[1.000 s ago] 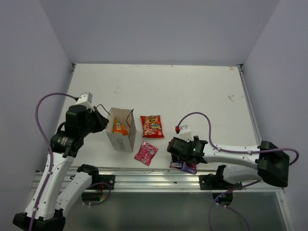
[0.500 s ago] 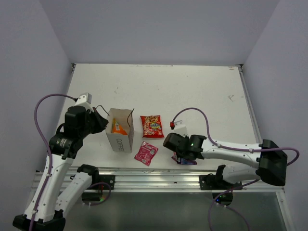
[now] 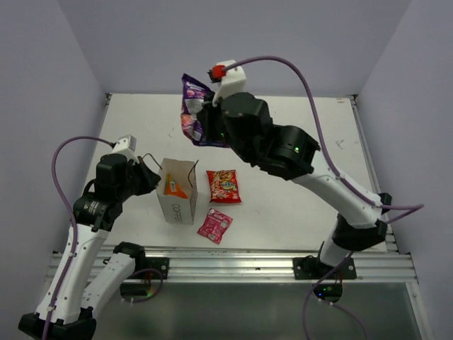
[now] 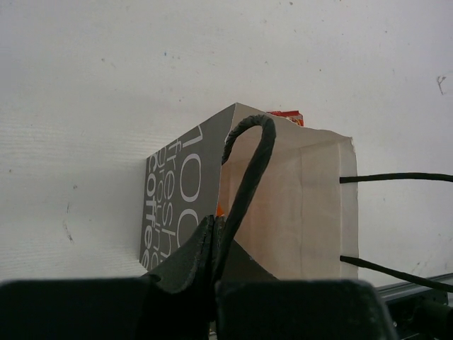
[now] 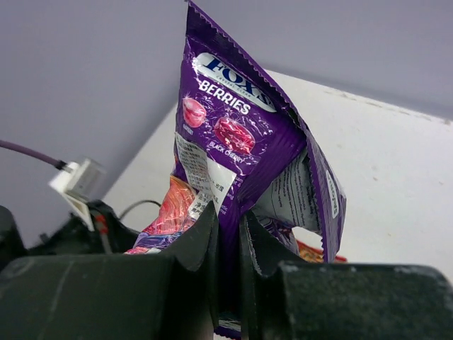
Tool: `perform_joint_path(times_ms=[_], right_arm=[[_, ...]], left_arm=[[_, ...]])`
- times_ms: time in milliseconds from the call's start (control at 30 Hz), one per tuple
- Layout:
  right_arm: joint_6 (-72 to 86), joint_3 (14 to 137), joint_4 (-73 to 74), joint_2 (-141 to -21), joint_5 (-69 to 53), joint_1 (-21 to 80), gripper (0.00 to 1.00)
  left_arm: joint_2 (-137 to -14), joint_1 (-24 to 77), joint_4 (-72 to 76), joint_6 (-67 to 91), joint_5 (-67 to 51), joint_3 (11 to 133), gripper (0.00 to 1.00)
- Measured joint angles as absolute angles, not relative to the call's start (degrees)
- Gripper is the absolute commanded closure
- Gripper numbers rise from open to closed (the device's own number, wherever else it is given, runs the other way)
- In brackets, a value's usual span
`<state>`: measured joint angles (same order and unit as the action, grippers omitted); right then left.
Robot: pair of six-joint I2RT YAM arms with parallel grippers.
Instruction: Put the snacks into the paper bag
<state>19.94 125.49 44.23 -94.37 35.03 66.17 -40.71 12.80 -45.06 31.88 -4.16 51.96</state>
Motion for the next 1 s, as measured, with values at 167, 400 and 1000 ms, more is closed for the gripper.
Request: perform_joint_path(times_ms=[167, 400, 1000], right_arm=[[19.1, 139.2, 40.1, -109.4, 25.5, 65.9, 1.0], [21.6, 133.1, 39.8, -116.0, 17.0, 67.3, 1.0], [24.6, 106.8, 32.1, -107.5, 17.1, 68.2, 1.0]], left_arm=[[-40.8, 12.8, -45.0, 31.9, -4.3, 52.0, 1.0], [-40.9, 12.8, -44.9, 31.9, -4.3, 52.0, 1.0], [-40.6, 12.8, -46.0, 31.9, -4.6, 52.0, 1.0]])
